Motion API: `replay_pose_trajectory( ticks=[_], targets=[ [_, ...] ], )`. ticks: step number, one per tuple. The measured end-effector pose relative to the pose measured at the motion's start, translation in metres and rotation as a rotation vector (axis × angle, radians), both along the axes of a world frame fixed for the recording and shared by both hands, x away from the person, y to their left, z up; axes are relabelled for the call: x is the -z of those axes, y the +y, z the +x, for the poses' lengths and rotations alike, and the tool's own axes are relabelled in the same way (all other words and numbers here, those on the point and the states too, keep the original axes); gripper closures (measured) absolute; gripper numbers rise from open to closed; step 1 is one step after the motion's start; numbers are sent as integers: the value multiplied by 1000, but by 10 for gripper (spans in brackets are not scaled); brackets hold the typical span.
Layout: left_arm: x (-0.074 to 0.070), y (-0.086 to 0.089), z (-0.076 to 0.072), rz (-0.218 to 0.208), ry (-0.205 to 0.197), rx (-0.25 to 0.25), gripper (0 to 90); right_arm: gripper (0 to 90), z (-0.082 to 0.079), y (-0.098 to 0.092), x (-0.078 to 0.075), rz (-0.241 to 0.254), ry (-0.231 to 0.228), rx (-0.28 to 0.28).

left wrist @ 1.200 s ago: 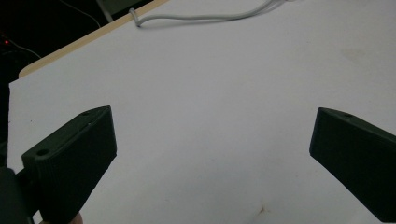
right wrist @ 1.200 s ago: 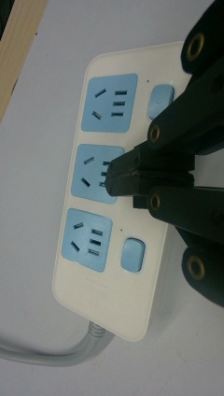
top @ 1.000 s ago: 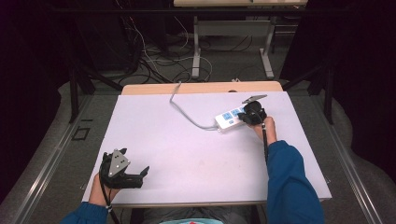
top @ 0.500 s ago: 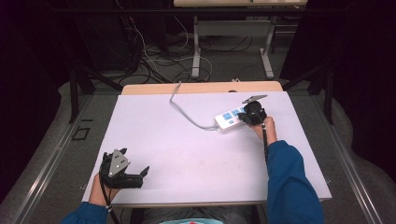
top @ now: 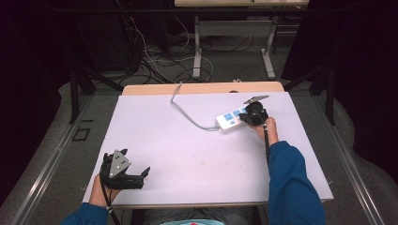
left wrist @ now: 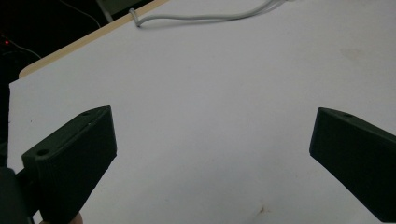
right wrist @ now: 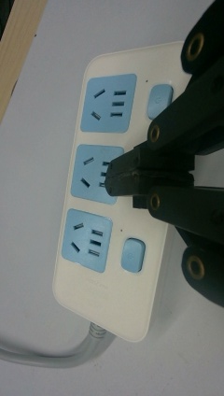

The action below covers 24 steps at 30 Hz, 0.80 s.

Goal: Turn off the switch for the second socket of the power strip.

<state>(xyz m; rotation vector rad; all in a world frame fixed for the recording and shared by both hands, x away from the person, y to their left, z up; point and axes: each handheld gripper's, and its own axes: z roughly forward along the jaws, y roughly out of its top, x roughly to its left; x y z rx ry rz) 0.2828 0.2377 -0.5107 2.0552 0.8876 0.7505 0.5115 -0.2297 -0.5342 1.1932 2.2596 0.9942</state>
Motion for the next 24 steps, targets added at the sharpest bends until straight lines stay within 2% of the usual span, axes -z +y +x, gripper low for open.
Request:
replay_pose_trajectory(
  ticks=[12,24],
  targets=[
    [0,0,0,1,0,-1,6,900,0,0,1,-2,-6,4],
    [0,0,0,-1,0,0,6,900,-1,0,1,10,7,17]
  ],
)
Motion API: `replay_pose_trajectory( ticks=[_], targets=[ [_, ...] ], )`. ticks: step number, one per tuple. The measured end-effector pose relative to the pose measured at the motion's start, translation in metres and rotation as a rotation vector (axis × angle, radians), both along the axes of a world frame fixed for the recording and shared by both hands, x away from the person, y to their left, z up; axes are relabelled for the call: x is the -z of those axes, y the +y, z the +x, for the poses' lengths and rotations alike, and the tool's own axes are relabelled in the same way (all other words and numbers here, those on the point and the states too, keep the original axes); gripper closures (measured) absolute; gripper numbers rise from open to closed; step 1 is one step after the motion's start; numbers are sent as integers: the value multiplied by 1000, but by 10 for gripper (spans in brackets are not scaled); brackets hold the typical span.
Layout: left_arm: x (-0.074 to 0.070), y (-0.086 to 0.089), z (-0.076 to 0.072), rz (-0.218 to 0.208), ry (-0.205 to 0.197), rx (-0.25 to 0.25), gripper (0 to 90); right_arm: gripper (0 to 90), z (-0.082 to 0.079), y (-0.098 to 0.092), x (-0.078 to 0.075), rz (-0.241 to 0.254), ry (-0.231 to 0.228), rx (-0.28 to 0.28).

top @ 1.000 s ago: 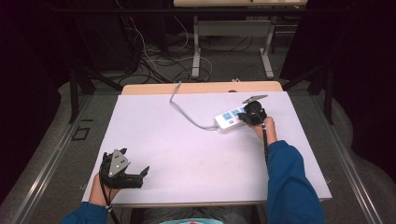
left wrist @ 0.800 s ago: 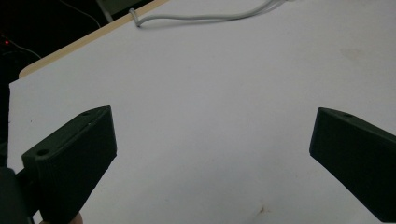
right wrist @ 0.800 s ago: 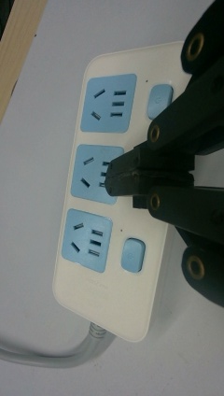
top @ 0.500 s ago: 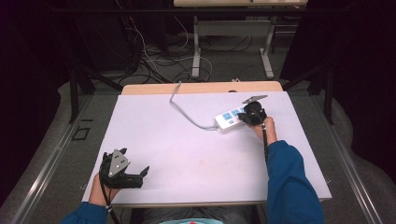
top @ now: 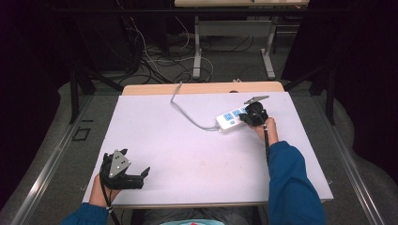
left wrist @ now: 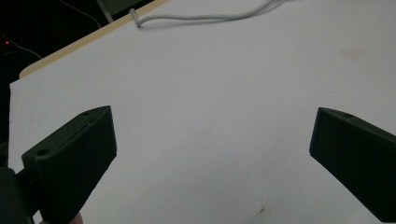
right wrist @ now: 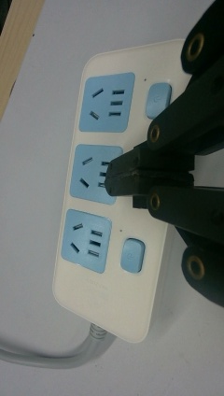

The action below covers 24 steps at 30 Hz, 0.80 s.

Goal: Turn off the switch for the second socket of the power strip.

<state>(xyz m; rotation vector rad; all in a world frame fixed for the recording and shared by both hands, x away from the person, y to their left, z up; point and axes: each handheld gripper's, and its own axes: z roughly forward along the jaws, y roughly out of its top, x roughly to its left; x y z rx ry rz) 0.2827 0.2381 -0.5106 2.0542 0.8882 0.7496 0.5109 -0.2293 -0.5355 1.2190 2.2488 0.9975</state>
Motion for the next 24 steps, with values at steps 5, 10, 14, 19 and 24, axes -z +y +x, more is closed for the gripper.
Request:
replay_pose_trajectory(
  ticks=[5,10,14,19,24],
  targets=[
    [0,0,0,3,0,-1,6,900,0,0,0,-2,-2,-5],
    [0,0,0,1,1,-1,6,900,0,-1,0,0,-3,-4],
    [0,0,0,1,1,0,6,900,1,-1,1,5,-12,-13],
    [0,0,0,2,0,0,6,900,1,-1,1,5,-12,-13],
    [0,0,0,2,0,0,6,900,0,-1,0,-2,-5,-8]
  ],
)
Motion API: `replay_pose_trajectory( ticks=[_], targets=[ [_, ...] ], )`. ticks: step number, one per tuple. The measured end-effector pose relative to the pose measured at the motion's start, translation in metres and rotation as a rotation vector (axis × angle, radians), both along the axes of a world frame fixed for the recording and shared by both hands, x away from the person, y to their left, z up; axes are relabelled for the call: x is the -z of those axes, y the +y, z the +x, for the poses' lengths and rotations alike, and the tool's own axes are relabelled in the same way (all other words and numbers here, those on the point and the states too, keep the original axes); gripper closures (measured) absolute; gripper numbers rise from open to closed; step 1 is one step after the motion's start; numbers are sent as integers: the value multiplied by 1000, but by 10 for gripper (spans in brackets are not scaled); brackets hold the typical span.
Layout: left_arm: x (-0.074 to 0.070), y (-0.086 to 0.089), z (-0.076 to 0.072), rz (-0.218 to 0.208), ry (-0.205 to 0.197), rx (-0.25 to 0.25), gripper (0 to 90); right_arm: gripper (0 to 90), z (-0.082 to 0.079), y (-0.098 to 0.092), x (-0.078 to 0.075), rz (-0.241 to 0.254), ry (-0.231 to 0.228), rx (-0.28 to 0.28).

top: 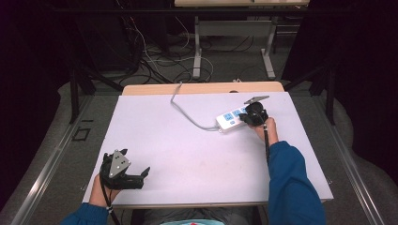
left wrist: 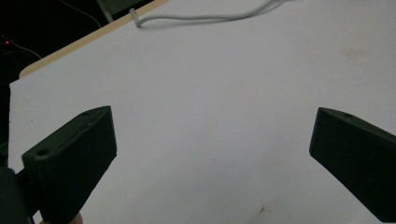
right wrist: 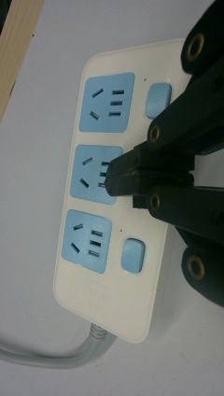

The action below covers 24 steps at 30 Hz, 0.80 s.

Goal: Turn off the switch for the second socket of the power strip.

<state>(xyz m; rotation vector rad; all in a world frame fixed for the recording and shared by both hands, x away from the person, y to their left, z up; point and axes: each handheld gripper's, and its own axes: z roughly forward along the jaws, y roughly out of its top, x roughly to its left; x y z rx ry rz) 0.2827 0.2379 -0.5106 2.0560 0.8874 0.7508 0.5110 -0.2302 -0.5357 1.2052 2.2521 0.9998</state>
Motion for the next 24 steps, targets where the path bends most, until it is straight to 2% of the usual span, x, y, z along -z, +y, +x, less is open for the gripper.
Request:
replay_pose_trajectory(
  ticks=[5,11,24],
  targets=[
    [0,0,0,0,0,0,6,900,0,0,0,5,-8,-2],
    [0,0,0,1,0,1,6,900,0,-1,1,23,6,6],
    [0,0,0,0,-1,0,6,900,0,-1,0,11,-2,-4]
  ],
)
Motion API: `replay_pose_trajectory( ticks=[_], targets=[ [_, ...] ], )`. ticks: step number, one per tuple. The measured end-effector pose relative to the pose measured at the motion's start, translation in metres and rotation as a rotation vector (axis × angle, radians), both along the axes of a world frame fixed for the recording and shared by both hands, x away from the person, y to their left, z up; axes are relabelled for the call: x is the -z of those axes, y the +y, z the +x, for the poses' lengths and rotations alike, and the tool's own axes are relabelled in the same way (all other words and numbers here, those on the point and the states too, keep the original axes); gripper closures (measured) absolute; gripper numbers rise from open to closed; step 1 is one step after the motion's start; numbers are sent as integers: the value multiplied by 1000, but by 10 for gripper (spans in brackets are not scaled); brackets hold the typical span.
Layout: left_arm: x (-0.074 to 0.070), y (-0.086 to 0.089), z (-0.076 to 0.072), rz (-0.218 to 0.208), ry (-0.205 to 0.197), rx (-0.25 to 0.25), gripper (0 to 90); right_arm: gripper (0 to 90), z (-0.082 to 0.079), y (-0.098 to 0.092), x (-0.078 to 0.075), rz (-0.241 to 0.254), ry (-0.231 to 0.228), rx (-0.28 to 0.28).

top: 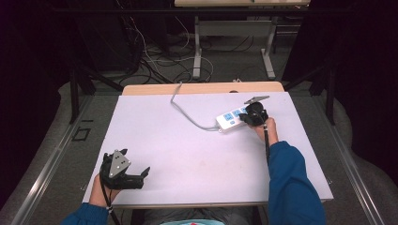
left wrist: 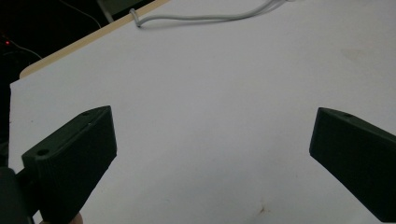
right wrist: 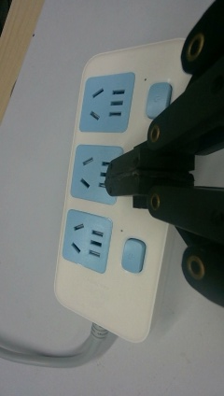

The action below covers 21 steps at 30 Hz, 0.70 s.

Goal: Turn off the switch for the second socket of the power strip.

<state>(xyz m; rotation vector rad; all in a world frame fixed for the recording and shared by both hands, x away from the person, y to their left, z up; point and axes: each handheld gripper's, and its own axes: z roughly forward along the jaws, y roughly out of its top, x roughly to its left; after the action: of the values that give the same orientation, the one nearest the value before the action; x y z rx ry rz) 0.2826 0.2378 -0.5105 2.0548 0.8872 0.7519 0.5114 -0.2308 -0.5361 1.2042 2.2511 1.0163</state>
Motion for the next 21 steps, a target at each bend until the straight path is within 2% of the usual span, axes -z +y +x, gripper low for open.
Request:
replay_pose_trajectory(
  ticks=[3,12,21],
  targets=[
    [0,0,0,1,1,0,6,900,0,0,0,-14,-4,0],
    [0,0,0,0,1,1,6,900,0,0,0,0,1,-3],
    [0,0,0,0,1,2,6,900,0,1,-1,-19,-6,-7]
  ],
)
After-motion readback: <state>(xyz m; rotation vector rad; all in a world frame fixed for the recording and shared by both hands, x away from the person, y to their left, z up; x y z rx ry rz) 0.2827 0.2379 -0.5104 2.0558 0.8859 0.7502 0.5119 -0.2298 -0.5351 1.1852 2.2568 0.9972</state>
